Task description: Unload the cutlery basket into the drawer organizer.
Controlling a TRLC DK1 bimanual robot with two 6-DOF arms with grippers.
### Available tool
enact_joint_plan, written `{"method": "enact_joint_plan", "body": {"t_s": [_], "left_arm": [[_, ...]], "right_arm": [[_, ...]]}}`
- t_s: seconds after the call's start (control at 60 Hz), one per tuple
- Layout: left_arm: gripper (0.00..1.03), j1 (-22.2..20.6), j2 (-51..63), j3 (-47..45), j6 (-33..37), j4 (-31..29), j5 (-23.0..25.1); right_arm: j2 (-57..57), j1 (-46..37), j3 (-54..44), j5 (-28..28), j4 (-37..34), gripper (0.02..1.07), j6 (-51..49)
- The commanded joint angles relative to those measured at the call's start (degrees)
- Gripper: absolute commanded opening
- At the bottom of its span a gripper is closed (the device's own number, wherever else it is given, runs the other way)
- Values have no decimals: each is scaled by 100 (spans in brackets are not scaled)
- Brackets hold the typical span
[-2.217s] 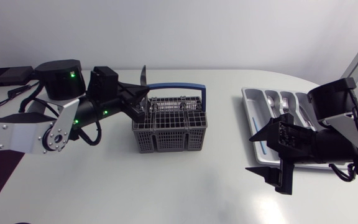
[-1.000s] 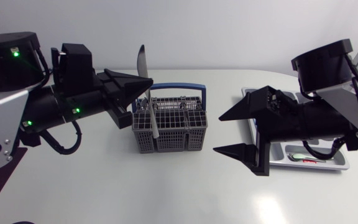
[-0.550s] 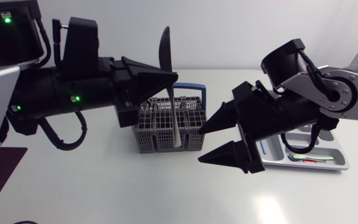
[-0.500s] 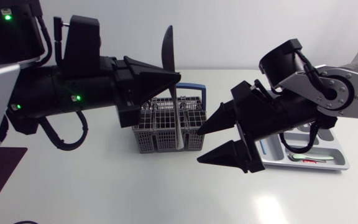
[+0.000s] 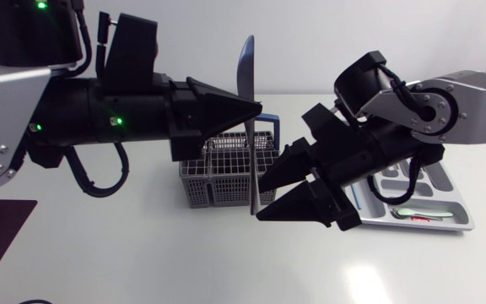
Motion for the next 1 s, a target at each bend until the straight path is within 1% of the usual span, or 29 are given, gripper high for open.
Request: {"method": "enact_joint_plan", "body": {"t_s": [0.0, 0.1, 0.217, 0.4, 0.6, 0.617, 0.633, 0.683, 0.7, 0.717, 0.75, 0.817, 0.867, 0.933, 0.983], "left_arm": [[3, -44, 50, 278, -205, -21, 99], [3, -61, 41, 296, -214, -65, 108], [3, -61, 32, 322, -214, -91, 108], [3, -70, 32, 348, -231, -135, 143], [4, -53, 41, 383, -249, -135, 143], [7, -26, 41, 401, -267, -135, 143], [12, -9, 41, 427, -284, -135, 143], [36, 53, 41, 489, -311, -135, 143], [42, 79, 50, 506, -319, -144, 143], [45, 97, 50, 515, -319, -144, 143], [60, 158, 50, 594, -355, -153, 143], [76, 211, 50, 673, -355, -205, 143], [85, 246, 41, 709, -363, -232, 134], [94, 317, 6, 726, -363, -249, 134], [97, 396, -12, 726, -355, -249, 134]], "right_arm": [[147, 83, 164, -100, -201, 51, -183], [235, 83, 243, -171, -429, 35, -376], [252, 92, 270, -179, -509, 15, -438], [296, 92, 314, -267, -711, 8, -570], [331, 92, 270, -267, -746, 8, -587], [331, 92, 252, -259, -746, 8, -596], [331, 92, 243, -259, -746, 8, -596], [331, 74, 208, -250, -746, 8, -605], [331, 65, 199, -250, -746, 8, -605], [331, 56, 191, -232, -755, 8, -614], [340, 39, 173, -223, -790, 8, -631], [331, -23, 129, -179, -816, 8, -675], [331, -111, 112, -162, -878, 8, -737], [305, -330, 85, -144, -895, 8, -763], [279, -559, 68, -127, -904, 8, -781]]}}
